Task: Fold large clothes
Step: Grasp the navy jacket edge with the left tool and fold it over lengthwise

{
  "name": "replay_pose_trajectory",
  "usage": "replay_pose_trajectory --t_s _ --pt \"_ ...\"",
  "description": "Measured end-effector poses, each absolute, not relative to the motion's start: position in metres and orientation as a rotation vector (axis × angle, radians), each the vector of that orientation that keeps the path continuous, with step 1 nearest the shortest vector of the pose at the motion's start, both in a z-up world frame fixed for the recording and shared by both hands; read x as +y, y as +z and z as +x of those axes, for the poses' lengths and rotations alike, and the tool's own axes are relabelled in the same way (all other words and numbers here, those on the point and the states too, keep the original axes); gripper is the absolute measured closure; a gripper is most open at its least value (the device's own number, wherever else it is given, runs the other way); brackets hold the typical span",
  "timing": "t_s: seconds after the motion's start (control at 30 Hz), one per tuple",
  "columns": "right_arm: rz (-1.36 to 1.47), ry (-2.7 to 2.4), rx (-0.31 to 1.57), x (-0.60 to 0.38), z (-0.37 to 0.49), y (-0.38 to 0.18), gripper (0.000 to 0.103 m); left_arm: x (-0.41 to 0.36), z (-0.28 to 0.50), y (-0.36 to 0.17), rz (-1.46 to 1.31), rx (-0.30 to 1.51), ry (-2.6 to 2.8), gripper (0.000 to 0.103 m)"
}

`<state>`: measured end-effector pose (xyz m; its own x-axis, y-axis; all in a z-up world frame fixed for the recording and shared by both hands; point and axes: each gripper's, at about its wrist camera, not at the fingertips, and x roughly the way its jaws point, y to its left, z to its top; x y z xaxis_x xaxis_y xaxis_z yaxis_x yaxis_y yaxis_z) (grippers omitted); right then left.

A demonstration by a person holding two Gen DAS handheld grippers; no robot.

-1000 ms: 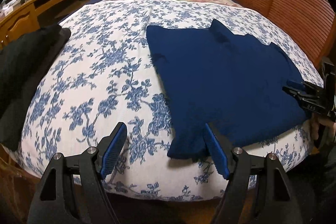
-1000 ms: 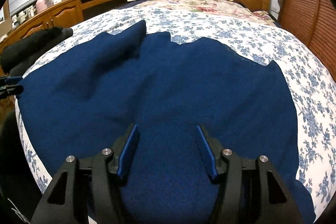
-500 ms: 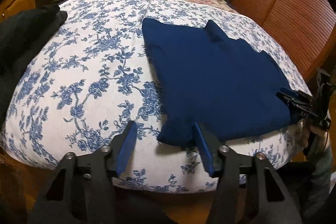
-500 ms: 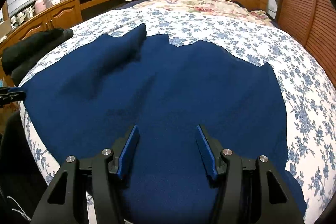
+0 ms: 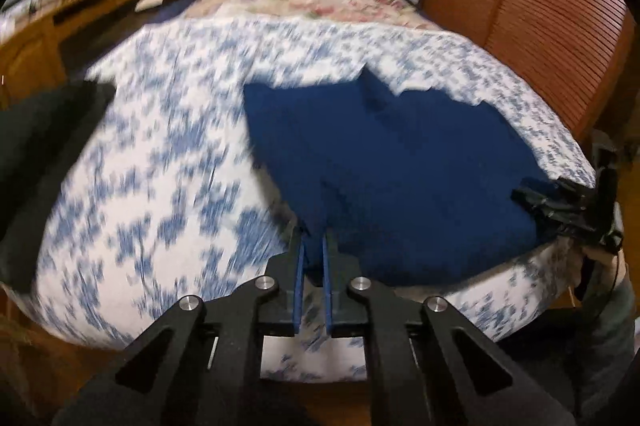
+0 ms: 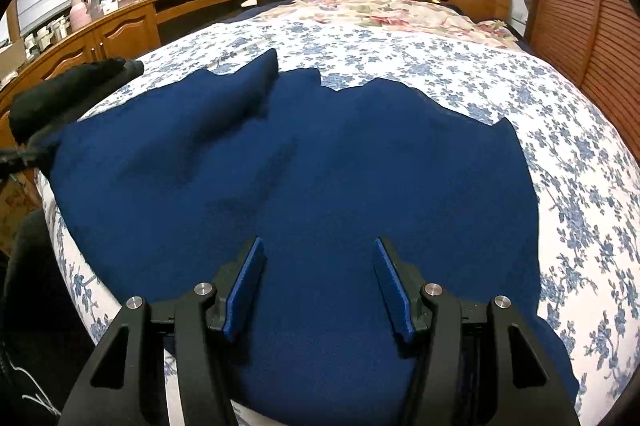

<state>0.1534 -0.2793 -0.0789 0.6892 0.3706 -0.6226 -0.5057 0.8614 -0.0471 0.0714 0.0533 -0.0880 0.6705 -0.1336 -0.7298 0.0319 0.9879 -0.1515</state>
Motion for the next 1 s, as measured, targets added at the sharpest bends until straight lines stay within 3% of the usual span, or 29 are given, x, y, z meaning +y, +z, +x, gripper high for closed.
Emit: replay_pose_trajectory --t_s 0.27,0.47,0.83,1.0 --pt "-0.156 0.455 0.622 -0.321 0.139 -0.072 0.044 -0.017 0.089 -0.019 -0.012 0.703 -0.214 0.096" --pt "-0.097 0.412 0.613 -0.364 0.121 -0.074 0.044 -0.081 0.107 0.005 0.063 0.655 -0.315 0.096" --pt "-0.03 0.376 0.583 -0.406 0.101 -0.064 0.044 -0.217 0.149 0.019 0.133 0.65 -0.561 0.096" --pt "-0.01 0.343 0.581 -0.421 0.093 -0.061 0.044 -0.238 0.158 -0.001 0.131 0.713 -0.611 0.096"
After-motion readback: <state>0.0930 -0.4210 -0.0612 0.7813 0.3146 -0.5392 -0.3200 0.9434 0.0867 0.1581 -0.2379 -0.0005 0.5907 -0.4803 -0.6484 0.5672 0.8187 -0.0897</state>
